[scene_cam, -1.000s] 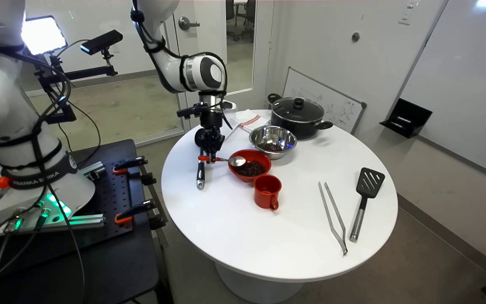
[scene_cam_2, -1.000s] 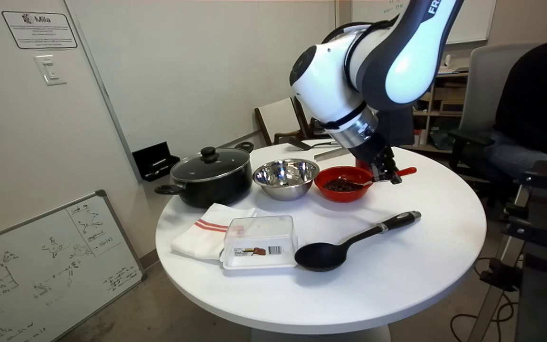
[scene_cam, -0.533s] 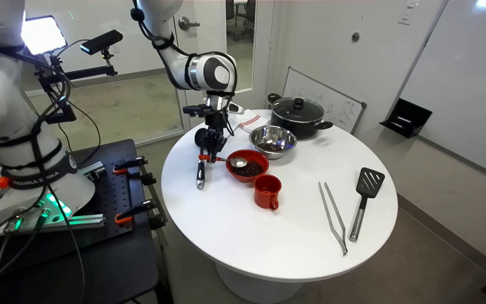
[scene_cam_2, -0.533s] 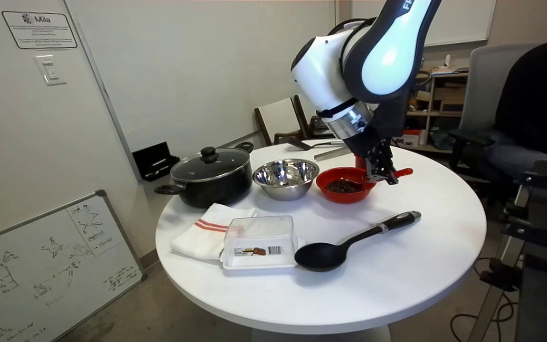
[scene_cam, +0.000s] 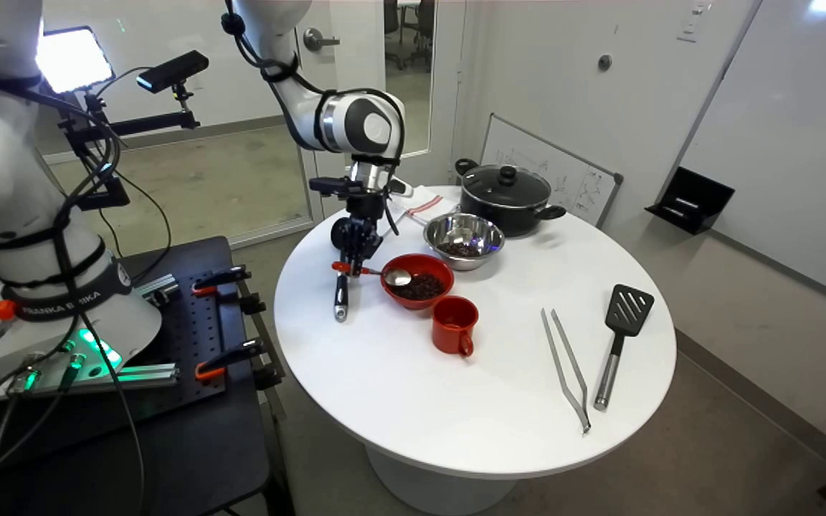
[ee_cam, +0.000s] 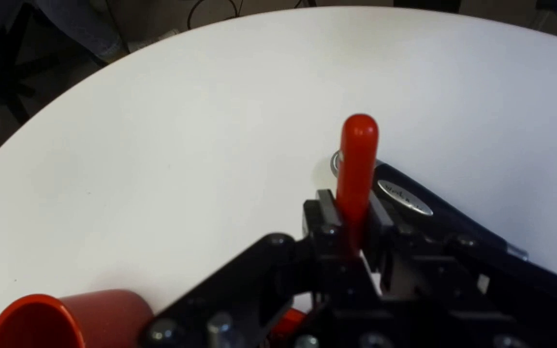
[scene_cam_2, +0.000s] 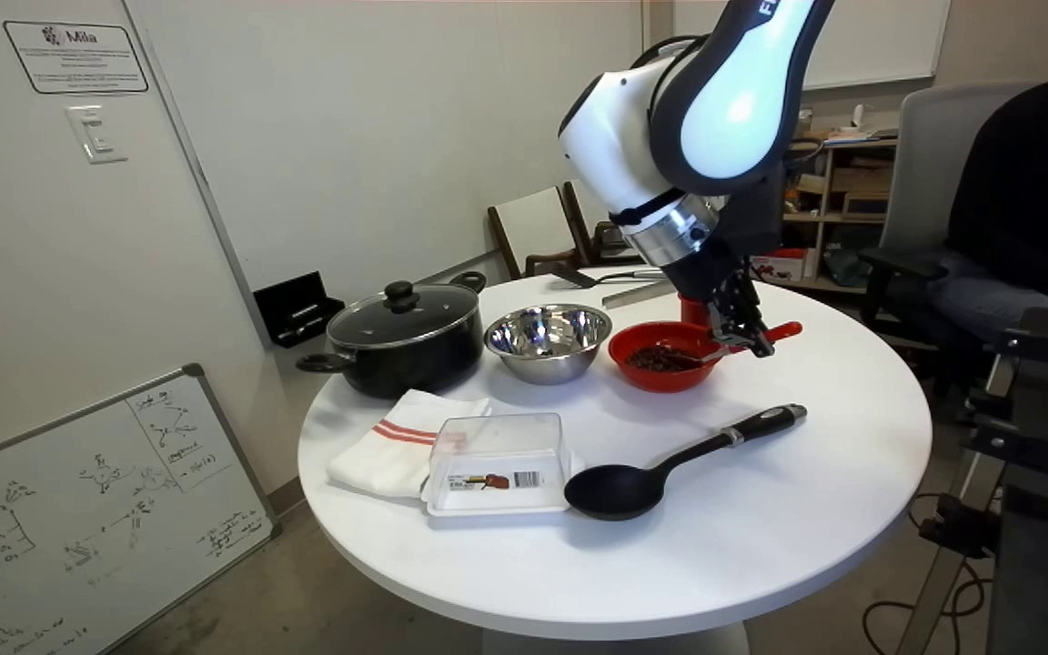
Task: Use the spoon to stir the contents in the red bowl then place the spoon in the red mug.
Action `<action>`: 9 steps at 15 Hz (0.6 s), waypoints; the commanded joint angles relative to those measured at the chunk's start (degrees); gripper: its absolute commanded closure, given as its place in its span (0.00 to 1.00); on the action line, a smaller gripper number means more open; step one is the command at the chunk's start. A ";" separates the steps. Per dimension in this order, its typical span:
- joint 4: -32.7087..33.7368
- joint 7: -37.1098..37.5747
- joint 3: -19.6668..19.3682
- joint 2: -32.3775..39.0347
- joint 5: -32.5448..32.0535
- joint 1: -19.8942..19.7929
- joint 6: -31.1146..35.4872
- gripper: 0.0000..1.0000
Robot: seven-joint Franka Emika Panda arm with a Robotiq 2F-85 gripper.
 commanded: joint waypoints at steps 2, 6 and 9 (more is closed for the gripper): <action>1.17 -4.04 -0.48 -0.07 3.84 0.39 -3.31 0.96; 1.01 -5.13 -0.37 -0.39 4.95 0.10 -4.46 0.96; 1.66 -5.94 -0.18 -0.47 6.81 -0.39 -2.94 0.96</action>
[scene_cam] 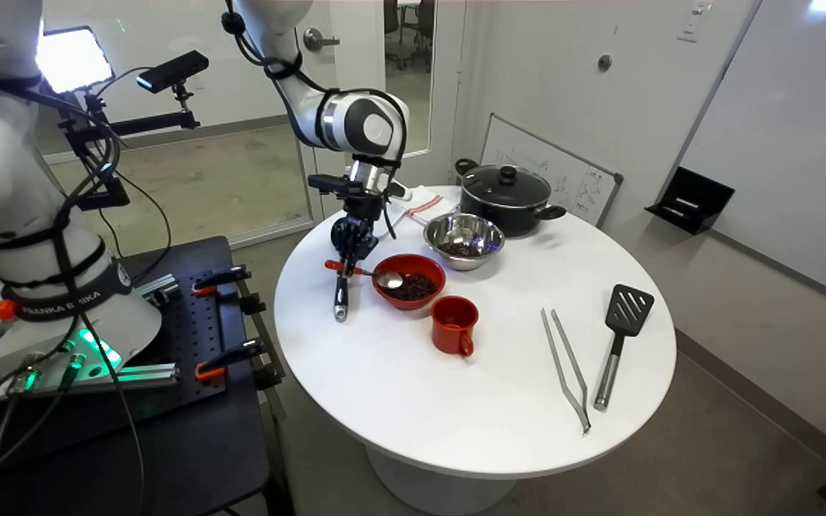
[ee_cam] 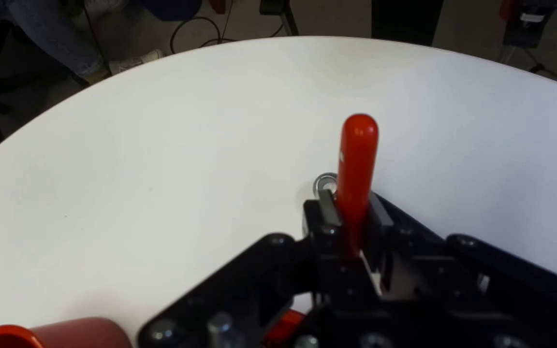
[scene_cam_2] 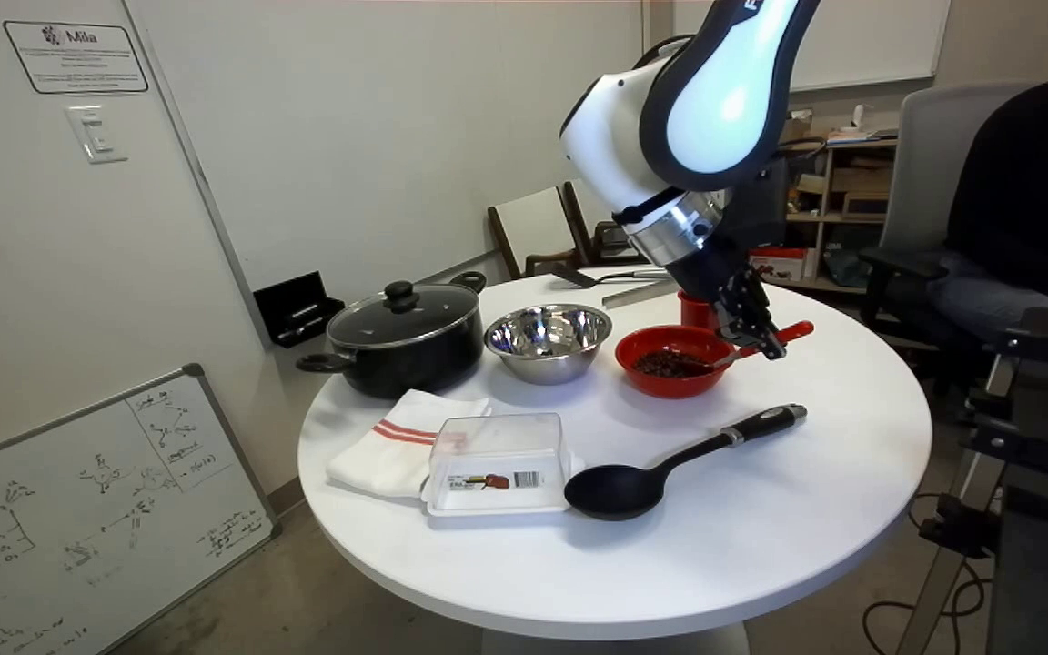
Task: Use the spoon to stir the contents in the red bowl then place the spoon in the red mug.
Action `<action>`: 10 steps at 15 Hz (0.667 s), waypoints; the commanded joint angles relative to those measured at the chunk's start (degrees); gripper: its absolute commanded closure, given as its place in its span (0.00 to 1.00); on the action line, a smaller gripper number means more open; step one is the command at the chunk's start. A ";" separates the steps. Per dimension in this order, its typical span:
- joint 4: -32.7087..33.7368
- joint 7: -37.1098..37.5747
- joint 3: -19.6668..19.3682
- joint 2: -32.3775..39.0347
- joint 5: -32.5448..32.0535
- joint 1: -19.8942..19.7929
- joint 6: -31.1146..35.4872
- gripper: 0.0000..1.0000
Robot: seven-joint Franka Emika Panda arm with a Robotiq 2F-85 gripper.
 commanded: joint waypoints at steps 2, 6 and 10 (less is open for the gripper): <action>3.25 -1.42 -0.39 0.10 2.39 0.58 -0.87 0.96; 8.77 -1.97 -0.66 2.59 2.58 0.74 -4.12 0.96; 13.75 -3.67 -0.93 6.44 3.53 0.00 -9.58 0.96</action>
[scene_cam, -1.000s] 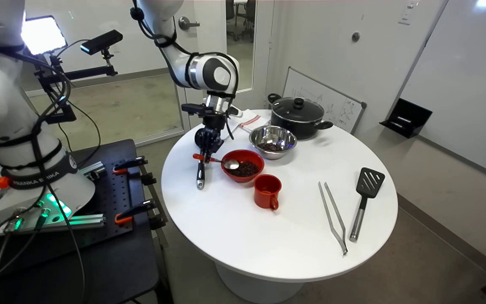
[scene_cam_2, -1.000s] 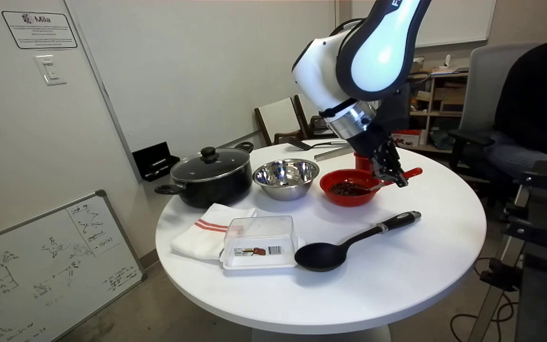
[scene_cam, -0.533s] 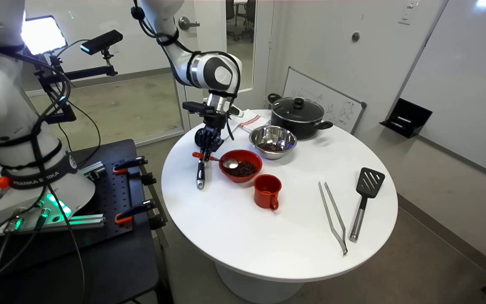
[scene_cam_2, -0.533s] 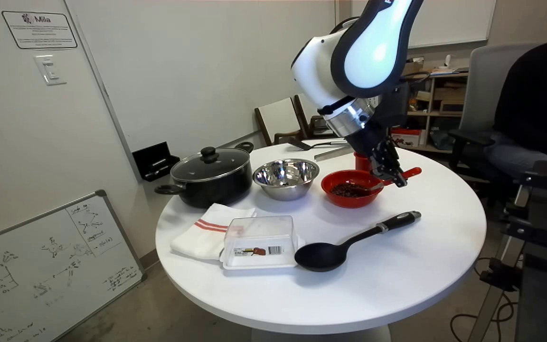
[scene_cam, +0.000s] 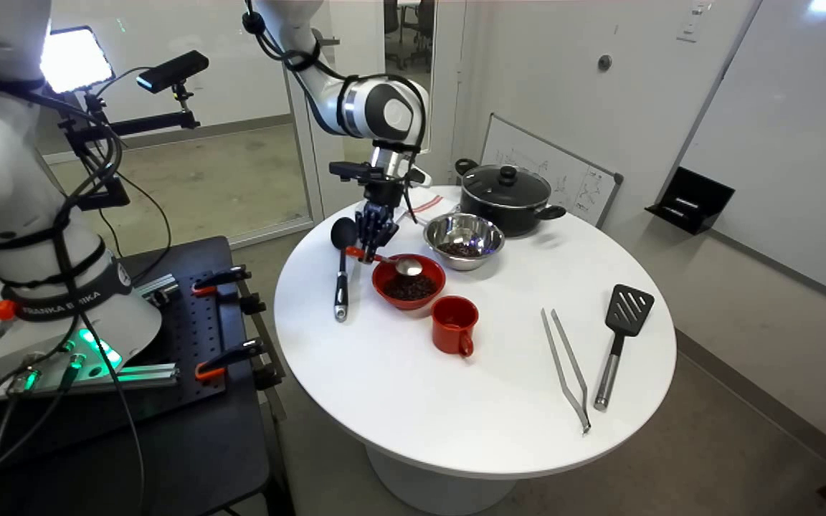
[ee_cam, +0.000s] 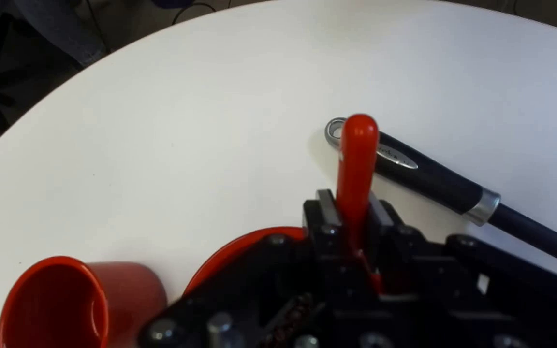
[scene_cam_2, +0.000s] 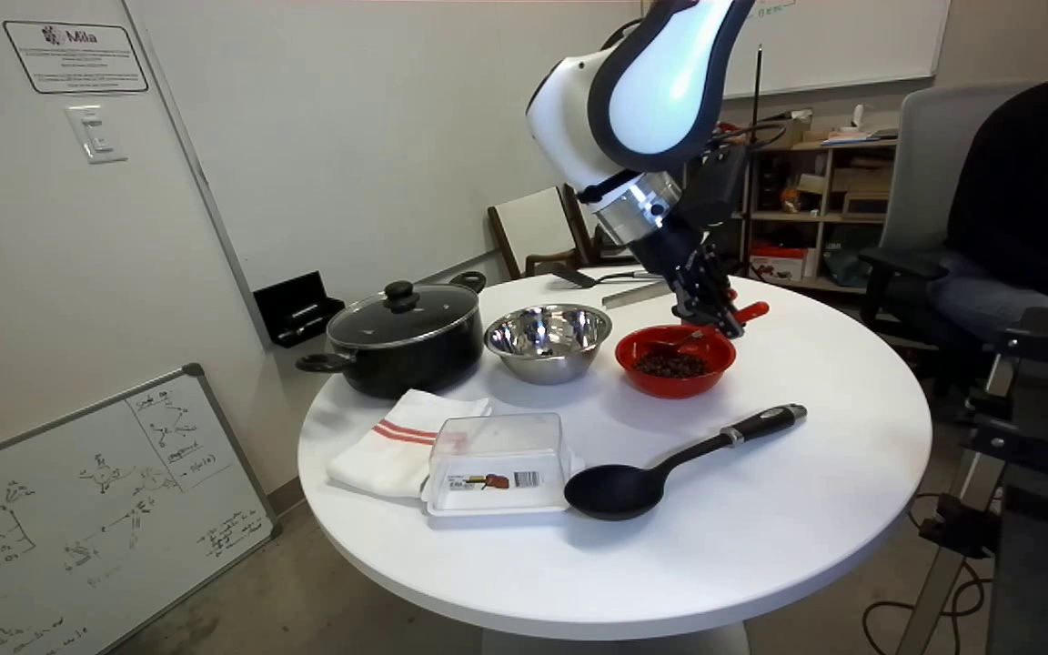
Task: Use the spoon to stir the contents in the red bowl then place the spoon in the red mug.
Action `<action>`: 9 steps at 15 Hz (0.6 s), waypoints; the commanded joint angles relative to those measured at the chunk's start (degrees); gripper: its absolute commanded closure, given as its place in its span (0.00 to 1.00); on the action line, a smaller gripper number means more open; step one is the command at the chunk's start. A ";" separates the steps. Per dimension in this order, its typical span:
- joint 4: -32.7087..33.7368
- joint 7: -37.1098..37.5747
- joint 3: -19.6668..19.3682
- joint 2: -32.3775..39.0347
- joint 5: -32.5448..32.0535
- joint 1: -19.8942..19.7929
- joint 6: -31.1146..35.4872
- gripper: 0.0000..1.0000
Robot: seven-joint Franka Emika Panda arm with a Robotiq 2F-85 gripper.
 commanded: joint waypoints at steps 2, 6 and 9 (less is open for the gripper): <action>6.84 -4.09 -0.71 5.44 2.97 -0.40 -6.96 0.96; 6.87 -5.29 -0.71 5.76 2.77 -0.56 -8.83 0.96; 7.17 -5.18 -0.89 5.93 2.60 -0.61 -9.07 0.96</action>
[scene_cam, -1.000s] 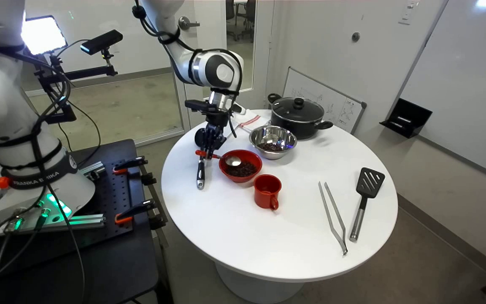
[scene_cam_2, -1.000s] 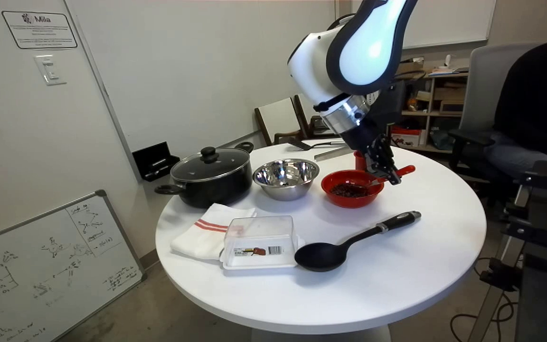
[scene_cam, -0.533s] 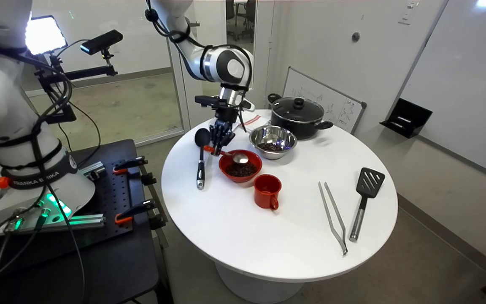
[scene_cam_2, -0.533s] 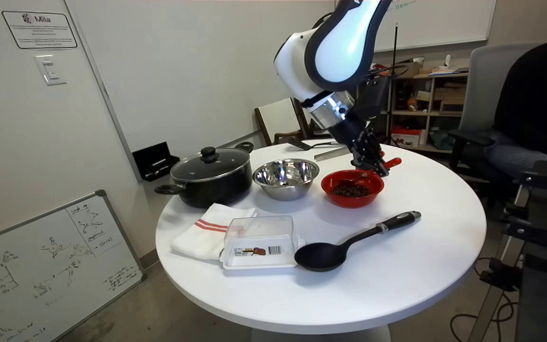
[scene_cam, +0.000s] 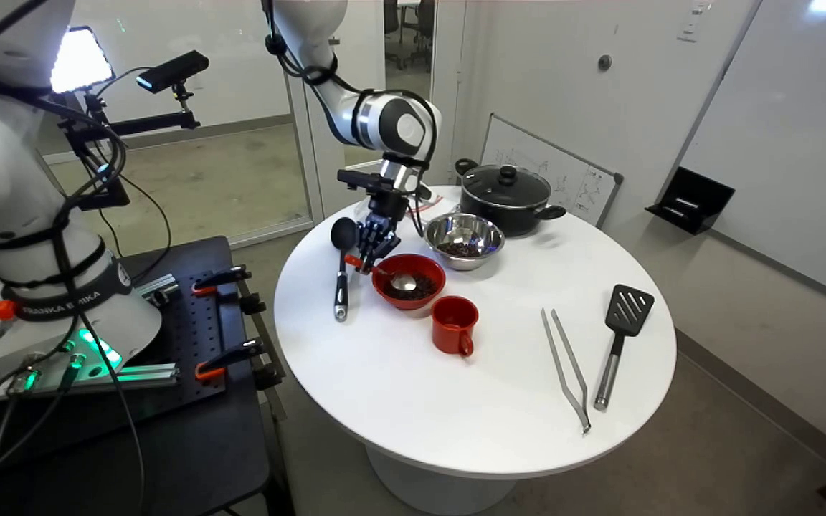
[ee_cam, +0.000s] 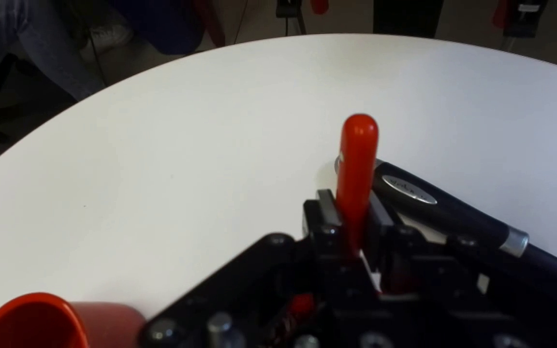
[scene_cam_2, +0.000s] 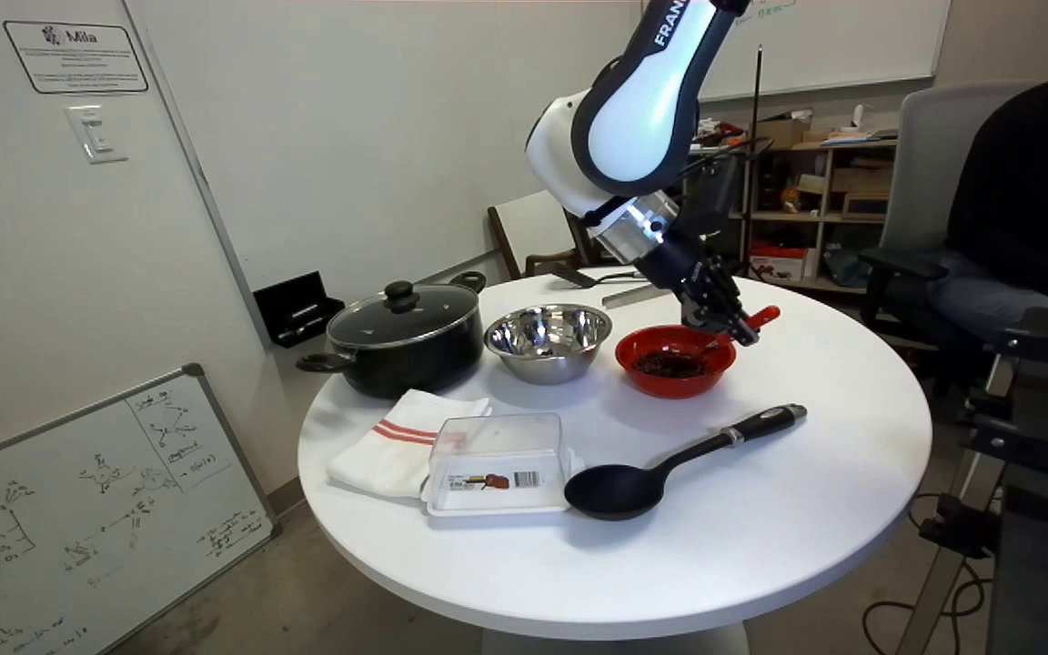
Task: Use the spoon to stir the contents in the red bowl then place the spoon in the red mug.
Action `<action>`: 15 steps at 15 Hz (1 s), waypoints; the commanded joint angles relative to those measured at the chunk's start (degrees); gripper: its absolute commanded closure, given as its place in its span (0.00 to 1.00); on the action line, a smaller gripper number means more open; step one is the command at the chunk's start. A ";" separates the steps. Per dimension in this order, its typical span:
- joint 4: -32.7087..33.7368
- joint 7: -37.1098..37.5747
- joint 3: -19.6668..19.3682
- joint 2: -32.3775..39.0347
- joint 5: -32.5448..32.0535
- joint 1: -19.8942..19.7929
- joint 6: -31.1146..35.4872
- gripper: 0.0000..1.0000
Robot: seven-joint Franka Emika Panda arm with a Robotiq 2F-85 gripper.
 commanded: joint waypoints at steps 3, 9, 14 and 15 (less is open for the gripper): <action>2.60 -3.38 0.72 1.07 1.78 0.51 -1.84 0.96; 4.27 -5.50 1.58 3.01 2.37 1.07 -1.95 0.96; 5.02 -3.99 -0.63 4.81 1.37 0.89 -2.38 0.96; 5.13 -3.68 -1.13 5.01 1.18 0.90 -2.45 0.96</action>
